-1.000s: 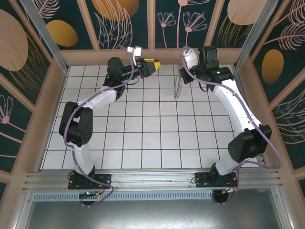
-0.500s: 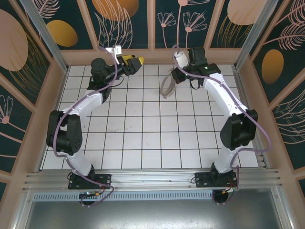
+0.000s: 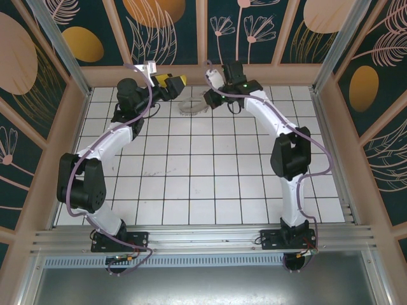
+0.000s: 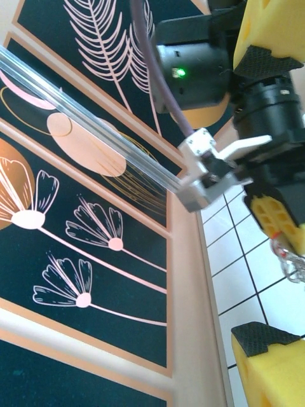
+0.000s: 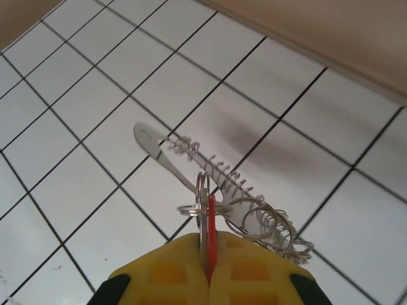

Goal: Put the keys on the keyring

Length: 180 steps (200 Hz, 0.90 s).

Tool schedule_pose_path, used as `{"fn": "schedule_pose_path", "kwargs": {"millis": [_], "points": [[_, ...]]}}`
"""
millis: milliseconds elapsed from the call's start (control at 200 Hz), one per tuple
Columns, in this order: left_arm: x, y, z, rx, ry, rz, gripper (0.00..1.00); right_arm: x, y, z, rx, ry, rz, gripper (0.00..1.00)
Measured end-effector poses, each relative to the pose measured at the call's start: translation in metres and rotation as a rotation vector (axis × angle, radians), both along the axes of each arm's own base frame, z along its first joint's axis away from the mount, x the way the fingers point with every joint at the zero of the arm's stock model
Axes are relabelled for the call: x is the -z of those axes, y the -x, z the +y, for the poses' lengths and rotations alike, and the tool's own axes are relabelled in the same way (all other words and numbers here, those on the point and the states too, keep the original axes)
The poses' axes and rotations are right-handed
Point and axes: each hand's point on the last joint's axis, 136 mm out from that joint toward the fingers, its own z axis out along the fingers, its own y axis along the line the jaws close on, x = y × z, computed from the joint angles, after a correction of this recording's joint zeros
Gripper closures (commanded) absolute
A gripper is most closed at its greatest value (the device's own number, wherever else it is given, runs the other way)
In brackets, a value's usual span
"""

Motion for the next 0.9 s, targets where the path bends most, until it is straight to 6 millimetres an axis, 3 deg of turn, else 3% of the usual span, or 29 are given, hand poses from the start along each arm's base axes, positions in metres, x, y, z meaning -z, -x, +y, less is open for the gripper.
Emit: {"fn": "schedule_pose_path", "kwargs": {"millis": [195,295,395,671,901], "points": [[0.001,-0.001,0.002,-0.006,0.0,0.003,0.01,0.073,0.04,0.012,-0.017,0.011,0.152,1.0],[0.001,-0.001,0.002,-0.005,0.007,0.006,0.01,0.097,0.059,0.012,-0.013,0.008,0.218,1.0],[-0.001,0.0,0.001,0.0,0.019,0.008,0.01,0.101,0.069,0.011,-0.009,-0.008,0.237,1.0],[-0.003,0.0,0.0,0.01,0.039,0.011,0.01,0.074,0.078,0.021,-0.023,-0.072,0.191,1.0],[-0.003,0.002,-0.002,0.029,0.047,0.012,0.01,0.11,0.109,0.025,-0.032,-0.038,0.286,1.0]]}}
